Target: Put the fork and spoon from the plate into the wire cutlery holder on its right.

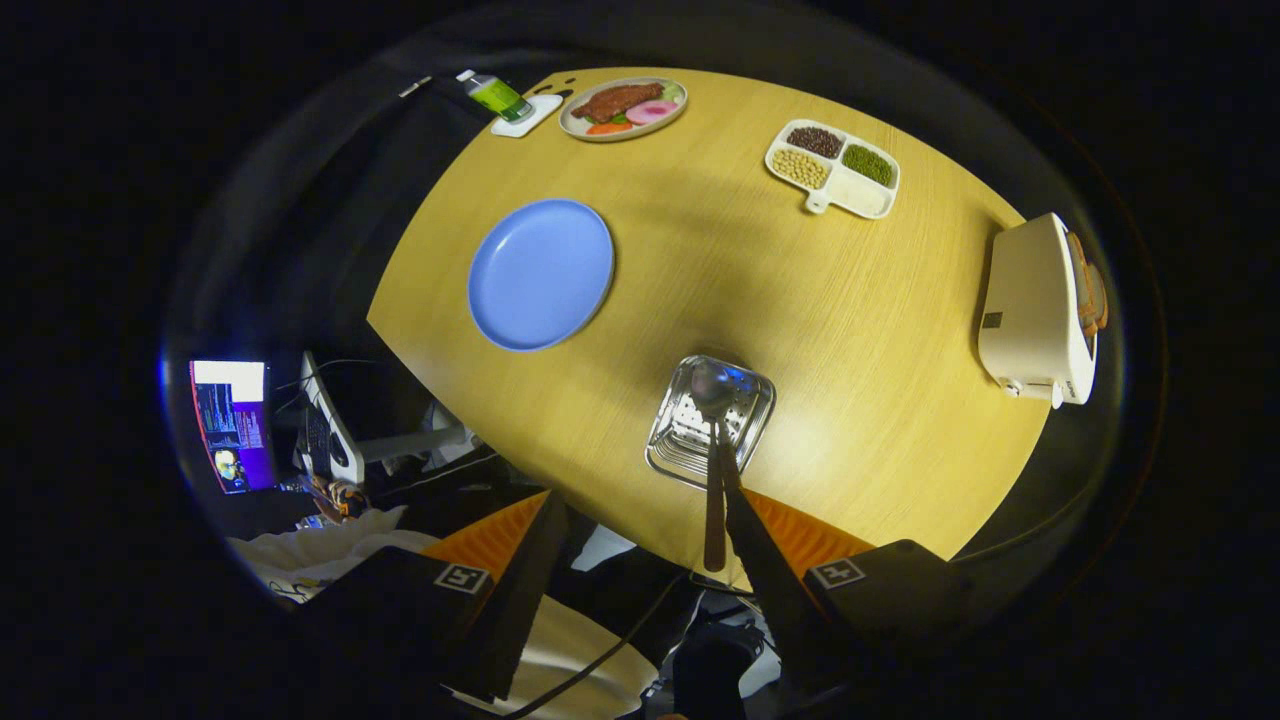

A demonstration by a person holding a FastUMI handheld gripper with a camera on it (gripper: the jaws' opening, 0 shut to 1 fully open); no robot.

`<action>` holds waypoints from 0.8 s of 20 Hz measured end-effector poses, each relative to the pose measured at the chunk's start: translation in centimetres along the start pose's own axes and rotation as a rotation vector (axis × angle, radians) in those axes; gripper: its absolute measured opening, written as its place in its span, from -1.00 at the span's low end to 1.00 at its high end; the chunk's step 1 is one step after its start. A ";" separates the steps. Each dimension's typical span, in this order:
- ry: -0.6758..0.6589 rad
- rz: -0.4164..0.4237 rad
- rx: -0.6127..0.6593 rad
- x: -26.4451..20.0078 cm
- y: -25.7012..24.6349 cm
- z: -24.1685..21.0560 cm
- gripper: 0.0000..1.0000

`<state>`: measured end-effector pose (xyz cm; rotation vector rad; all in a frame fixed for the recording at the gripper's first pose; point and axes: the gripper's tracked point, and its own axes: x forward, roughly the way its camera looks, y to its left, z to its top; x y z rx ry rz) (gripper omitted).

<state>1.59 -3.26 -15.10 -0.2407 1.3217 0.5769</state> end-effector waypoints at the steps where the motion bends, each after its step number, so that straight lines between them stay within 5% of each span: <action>1: -0.032 0.000 0.001 -0.5 0.6 0.1 0.99; 9: -0.385 -0.048 0.146 -4.7 4.0 2.6 0.99; 16: -0.847 -0.229 0.250 -12.7 3.7 6.4 0.99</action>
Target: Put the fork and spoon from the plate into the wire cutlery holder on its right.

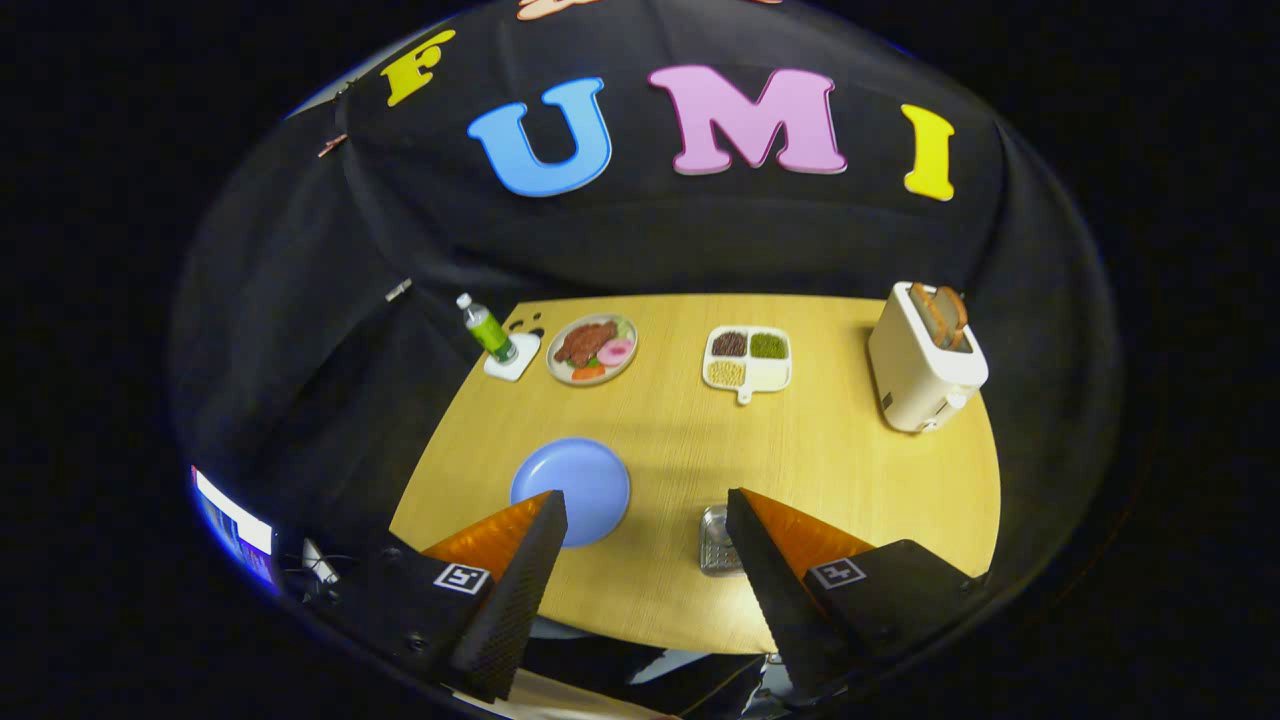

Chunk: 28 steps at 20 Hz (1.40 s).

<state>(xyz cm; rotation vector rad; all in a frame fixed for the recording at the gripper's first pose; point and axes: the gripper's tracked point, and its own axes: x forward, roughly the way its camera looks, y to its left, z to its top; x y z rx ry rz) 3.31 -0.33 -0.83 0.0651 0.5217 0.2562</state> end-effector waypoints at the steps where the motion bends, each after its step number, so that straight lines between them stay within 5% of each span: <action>1: -0.073 -0.024 -0.005 -0.4 0.0 1.5 0.99; 9: -0.568 -0.199 -0.086 -9.6 -0.2 12.0 0.98; 13: -0.727 -0.211 -0.116 -13.0 0.7 13.6 0.98; 21: -0.637 -0.194 -0.029 -10.8 -1.3 7.6 0.98; 28: -0.580 -0.145 -0.025 -8.9 -0.9 7.9 0.98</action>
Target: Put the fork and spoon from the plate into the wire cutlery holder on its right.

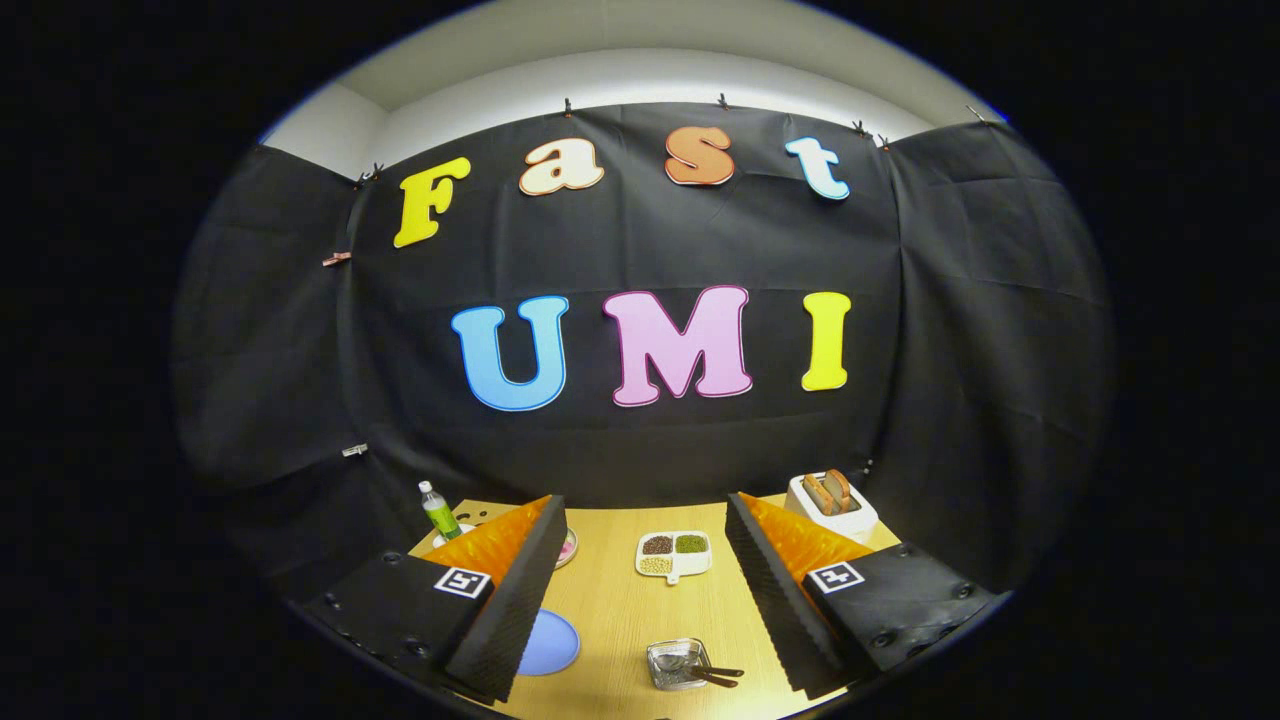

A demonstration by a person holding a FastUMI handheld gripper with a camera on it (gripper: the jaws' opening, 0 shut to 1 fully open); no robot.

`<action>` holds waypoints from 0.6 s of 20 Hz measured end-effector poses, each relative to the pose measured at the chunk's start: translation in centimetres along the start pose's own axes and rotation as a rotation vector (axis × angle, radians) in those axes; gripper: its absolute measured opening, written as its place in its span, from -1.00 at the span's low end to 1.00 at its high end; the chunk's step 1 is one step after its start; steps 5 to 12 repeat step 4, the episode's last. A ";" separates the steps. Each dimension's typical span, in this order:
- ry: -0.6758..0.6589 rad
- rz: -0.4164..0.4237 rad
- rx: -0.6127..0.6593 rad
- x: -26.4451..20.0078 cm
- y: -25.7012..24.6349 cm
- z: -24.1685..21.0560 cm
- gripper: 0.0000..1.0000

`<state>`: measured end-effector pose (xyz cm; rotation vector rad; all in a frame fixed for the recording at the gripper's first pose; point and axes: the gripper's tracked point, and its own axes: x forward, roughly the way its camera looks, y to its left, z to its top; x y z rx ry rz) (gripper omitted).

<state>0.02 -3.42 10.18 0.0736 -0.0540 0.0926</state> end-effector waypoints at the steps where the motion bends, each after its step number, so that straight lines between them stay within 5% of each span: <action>1: 0.009 0.010 -0.001 0.3 0.2 -0.1 0.98; 12: 0.010 0.031 0.004 0.8 0.8 0.5 0.98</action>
